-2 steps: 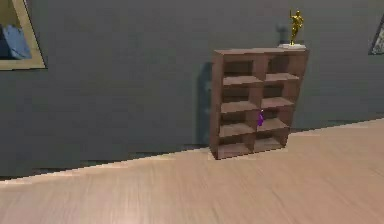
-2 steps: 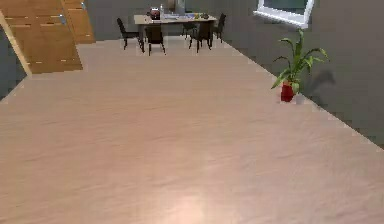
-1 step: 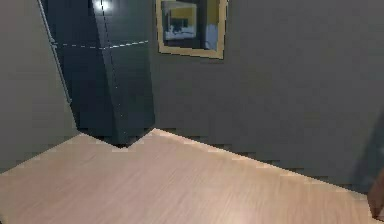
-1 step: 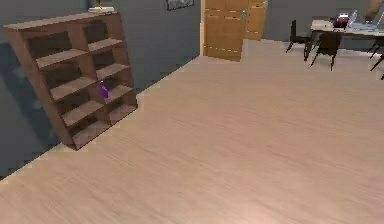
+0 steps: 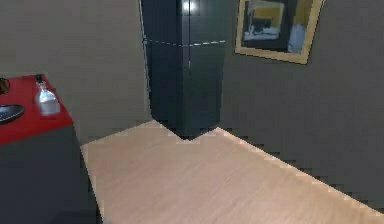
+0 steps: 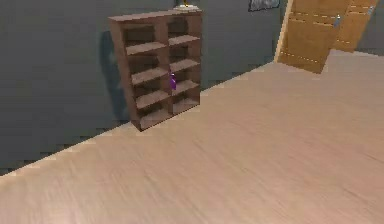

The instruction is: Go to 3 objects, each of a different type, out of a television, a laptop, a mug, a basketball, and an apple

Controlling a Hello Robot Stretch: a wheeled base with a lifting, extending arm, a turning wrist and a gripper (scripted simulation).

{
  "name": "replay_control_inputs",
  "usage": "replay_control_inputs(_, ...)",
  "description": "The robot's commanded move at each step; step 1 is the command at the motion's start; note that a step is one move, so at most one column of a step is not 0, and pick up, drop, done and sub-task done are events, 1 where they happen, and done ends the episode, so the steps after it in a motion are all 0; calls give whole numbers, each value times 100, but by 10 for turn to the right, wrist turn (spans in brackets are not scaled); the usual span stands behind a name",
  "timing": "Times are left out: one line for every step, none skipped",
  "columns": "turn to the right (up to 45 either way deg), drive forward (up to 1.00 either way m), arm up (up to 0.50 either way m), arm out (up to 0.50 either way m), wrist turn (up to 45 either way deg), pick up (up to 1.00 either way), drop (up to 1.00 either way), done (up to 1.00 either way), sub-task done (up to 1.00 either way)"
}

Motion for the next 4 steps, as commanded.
replay_control_inputs(0,100,0,0,0,0,0,0,0)
replay_control_inputs(-90,0,0,0,0,0,0,0,0)
replay_control_inputs(0,35,0,0,0,0,0,0,0)
replay_control_inputs(-450,0,0,0,0,0,0,0,0)
